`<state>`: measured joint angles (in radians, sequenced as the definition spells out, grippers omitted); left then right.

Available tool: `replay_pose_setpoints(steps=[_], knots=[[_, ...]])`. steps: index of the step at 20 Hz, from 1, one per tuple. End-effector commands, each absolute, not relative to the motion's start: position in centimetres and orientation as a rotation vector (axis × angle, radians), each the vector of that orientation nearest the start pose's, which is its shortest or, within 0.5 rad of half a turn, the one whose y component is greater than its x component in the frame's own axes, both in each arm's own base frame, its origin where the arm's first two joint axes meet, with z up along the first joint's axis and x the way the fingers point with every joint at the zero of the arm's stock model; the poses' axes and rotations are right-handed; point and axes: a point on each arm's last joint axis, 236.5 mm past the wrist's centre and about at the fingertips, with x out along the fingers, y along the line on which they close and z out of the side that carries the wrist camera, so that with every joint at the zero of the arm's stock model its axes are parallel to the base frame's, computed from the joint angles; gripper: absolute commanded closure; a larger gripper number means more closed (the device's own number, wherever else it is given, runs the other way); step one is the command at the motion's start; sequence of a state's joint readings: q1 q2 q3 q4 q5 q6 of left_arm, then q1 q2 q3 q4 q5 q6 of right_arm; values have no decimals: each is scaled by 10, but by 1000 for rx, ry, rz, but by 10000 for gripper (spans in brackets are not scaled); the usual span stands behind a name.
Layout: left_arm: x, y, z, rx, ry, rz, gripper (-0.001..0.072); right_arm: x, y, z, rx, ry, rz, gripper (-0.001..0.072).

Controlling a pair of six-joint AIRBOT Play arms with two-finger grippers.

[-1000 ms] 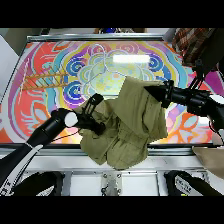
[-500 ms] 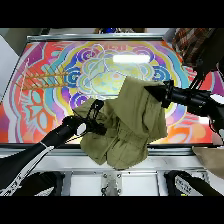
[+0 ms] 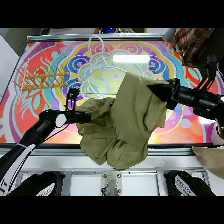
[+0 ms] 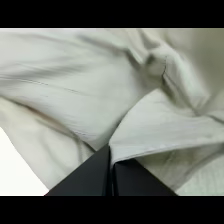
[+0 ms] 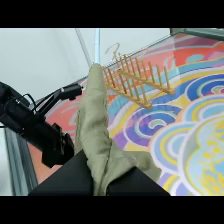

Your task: Fold the clothes and pants, and hang the long-sleeved shirts on hangers.

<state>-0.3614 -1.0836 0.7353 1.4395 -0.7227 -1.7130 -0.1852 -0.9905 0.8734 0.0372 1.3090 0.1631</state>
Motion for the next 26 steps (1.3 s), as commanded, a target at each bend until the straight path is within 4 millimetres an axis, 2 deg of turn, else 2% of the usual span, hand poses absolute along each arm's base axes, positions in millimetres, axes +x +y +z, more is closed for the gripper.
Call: replay_pose_setpoints(steps=[1, 5, 9, 15, 18, 20, 23, 26], knots=[[340, -129, -9, -114, 1037, -235, 694, 315, 173, 248, 257, 174, 1110, 704], [364, -119, 15, -120, 1023, -210, 694, 300, 175, 243, 216, 242, 1094, 704], [380, -103, 9, -108, 1108, -174, 694, 294, 176, 246, 191, 235, 1093, 704], [400, -108, 16, -77, 1104, -199, 694, 296, 175, 247, 191, 231, 1082, 704], [394, -120, 20, -59, 1092, -230, 694, 309, 167, 251, 205, 205, 1018, 704], [384, -129, 18, -45, 1096, -253, 694, 318, 163, 266, 257, 155, 985, 703], [381, -134, 11, -34, 1108, -263, 694, 316, 164, 283, 321, 106, 1003, 703], [388, -132, 8, -31, 1124, -257, 694, 309, 168, 281, 361, 145, 1034, 703]])
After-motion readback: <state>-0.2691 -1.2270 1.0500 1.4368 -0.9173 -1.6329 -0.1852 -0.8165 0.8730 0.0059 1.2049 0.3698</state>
